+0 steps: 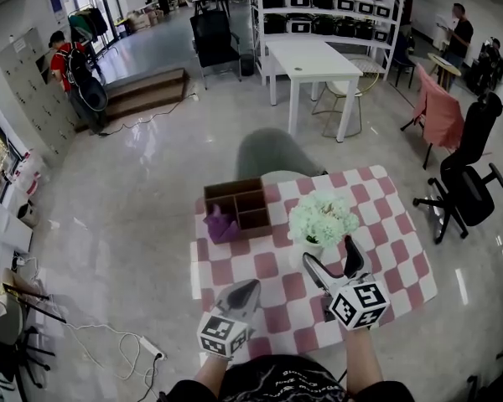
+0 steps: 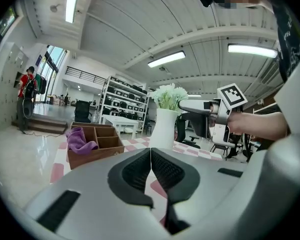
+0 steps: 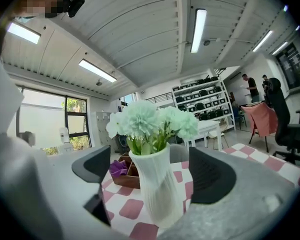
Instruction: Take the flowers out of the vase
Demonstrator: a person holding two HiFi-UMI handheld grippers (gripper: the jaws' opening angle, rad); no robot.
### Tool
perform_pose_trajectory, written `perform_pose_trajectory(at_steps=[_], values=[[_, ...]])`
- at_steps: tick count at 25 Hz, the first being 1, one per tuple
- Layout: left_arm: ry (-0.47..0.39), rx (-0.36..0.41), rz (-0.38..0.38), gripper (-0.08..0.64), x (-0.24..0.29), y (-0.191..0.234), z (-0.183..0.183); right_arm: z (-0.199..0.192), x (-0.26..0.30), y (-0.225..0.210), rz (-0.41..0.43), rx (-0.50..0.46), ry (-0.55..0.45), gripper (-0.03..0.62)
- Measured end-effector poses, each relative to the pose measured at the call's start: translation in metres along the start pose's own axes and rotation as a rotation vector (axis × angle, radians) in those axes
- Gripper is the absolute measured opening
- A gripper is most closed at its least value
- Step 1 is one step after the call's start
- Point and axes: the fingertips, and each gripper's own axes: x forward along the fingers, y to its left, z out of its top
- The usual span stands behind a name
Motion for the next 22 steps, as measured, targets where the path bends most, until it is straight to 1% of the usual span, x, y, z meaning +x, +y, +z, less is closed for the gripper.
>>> perform_pose_trajectory(at_steps=[6,9,11,14,18,22], values=[[0.009,-0.003,0.028,0.012,-0.003,0.008,-0.002,0.006,0.022,0.004,0.030,-0.020,0.026,0.489],[0.016,-0.004,0.044,0.012,-0.004,0.013,-0.005,0.010,0.028,0.004,0.033,-0.028,0.017,0.489],[0.021,-0.006,0.048,0.012,-0.004,0.015,-0.006,0.013,0.034,0.005,0.034,-0.050,0.012,0.489],[0.033,-0.003,0.052,0.012,-0.005,0.015,-0.010,0.016,0.041,0.006,0.019,-0.108,-0.005,0.488],[0.039,0.001,0.063,0.012,-0.006,0.016,-0.012,0.018,0.050,0.007,0.040,-0.107,-0.008,0.488],[0.046,-0.002,0.077,0.012,-0.010,0.020,-0.014,0.022,0.050,0.004,0.030,-0.141,-0.016,0.483]])
